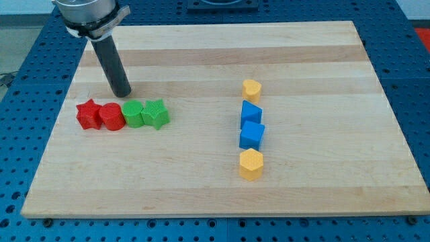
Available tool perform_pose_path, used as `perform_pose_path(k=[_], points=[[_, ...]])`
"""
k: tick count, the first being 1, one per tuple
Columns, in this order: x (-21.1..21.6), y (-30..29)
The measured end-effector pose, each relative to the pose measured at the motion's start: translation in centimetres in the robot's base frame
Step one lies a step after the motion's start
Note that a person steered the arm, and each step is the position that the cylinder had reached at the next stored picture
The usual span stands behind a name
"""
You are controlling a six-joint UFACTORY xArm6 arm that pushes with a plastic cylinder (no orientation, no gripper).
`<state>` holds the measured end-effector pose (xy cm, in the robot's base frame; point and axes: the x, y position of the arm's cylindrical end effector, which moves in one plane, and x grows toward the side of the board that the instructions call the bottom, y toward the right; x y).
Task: Separate the green circle from the green star
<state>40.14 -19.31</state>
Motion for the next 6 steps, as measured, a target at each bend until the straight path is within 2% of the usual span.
perform_pose_path(k=[2,4,5,6], points=[[-0.1,0.0],[4.6,5.1],[7.1,4.4],[7.1,4.4]])
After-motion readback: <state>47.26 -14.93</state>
